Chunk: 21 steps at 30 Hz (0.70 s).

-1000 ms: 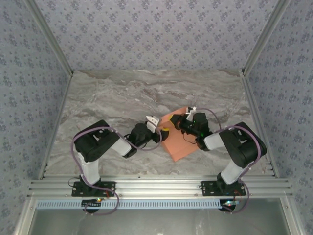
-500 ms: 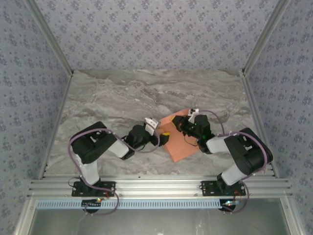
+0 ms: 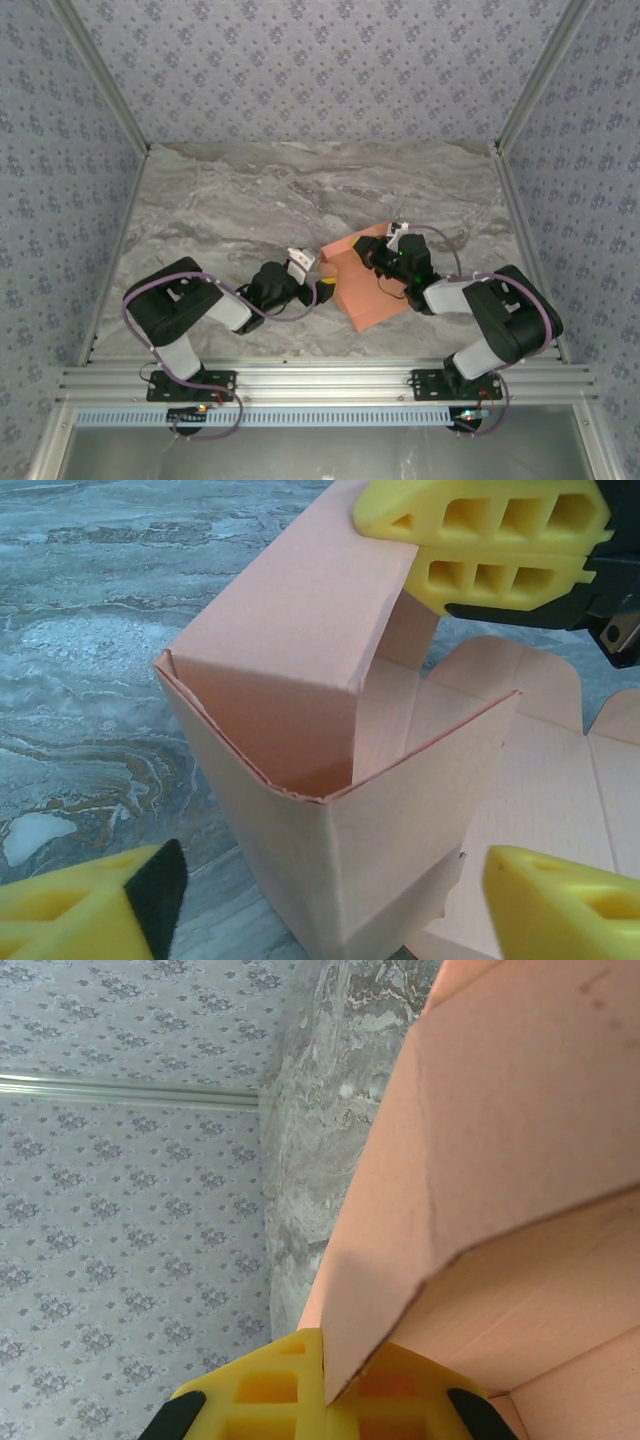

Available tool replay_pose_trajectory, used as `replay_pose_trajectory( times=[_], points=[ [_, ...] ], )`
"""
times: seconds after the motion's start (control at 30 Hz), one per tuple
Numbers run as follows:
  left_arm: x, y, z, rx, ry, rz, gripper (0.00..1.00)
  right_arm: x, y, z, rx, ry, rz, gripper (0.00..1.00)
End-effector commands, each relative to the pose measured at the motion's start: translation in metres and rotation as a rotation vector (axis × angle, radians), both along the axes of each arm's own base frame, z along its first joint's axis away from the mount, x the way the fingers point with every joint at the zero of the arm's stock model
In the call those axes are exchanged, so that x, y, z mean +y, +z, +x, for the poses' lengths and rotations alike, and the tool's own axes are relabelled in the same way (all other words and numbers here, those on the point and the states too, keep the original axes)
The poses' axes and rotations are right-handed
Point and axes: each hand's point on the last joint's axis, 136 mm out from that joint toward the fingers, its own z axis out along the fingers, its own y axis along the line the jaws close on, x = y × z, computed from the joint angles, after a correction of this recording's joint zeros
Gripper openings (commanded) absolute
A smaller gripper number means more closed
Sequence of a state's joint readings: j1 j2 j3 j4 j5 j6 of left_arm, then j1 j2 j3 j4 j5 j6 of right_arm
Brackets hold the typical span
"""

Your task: Fold the paper box

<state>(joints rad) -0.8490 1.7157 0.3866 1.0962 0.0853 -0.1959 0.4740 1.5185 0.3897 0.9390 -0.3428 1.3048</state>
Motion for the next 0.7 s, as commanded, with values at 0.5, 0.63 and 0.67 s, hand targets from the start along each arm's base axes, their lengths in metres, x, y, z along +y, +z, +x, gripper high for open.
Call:
replay_pose_trajectory(
  times=[0.5,0.63,0.67],
  points=[
    [-0.030,-0.001,0.018,0.059,0.019,-0.009,0.38,-0.010,-0.033,-0.011,0.089,-0.074,-0.083,0.00],
    [-0.027,-0.004,0.026,0.049,0.102,0.007,0.44,-0.019,-0.040,-0.017,0.115,-0.147,-0.094,0.00],
    [-0.026,-0.005,0.029,0.049,0.123,0.009,0.47,-0.023,-0.041,-0.018,0.113,-0.170,-0.096,0.00]
  ],
)
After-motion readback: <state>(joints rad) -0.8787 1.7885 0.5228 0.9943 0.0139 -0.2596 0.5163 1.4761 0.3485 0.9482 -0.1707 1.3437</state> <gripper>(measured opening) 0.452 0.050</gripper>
